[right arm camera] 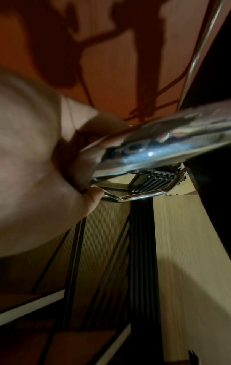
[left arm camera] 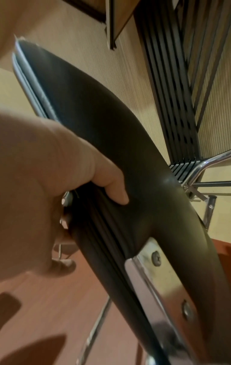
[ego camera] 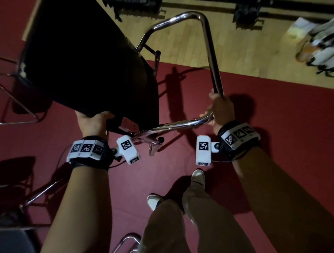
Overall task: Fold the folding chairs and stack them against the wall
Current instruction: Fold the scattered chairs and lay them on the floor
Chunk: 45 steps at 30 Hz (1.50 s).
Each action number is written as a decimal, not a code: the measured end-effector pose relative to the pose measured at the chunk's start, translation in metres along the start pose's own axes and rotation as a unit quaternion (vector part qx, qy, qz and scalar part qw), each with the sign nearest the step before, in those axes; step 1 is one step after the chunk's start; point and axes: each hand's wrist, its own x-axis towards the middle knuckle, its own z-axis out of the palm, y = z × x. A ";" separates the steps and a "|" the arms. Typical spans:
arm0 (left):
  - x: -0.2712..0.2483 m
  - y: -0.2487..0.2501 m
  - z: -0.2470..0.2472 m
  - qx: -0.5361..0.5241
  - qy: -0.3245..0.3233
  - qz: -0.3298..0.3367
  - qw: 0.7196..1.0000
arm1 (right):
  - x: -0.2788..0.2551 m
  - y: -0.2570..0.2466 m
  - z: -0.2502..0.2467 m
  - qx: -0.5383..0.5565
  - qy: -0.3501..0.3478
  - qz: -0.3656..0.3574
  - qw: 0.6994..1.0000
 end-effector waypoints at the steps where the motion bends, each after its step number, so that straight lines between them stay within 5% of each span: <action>1: 0.003 0.001 0.000 0.001 0.001 0.003 1.000 | -0.002 -0.001 0.003 -0.006 -0.002 -0.008 1.000; 18: 0.012 0.030 0.001 0.154 -0.010 0.052 0.987 | -0.031 -0.026 0.080 -0.016 -0.092 -0.086 0.992; 30: -0.007 0.027 -0.012 0.229 -0.019 0.078 0.970 | -0.072 -0.048 0.097 -0.057 -0.317 -0.030 0.946; 38: -0.007 0.033 -0.021 0.268 -0.055 0.087 0.958 | -0.079 -0.045 0.102 -0.066 -0.334 0.022 0.940; 45: -0.008 0.035 -0.032 0.165 -0.146 0.070 0.973 | -0.085 -0.046 0.116 -0.037 -0.298 -0.002 0.954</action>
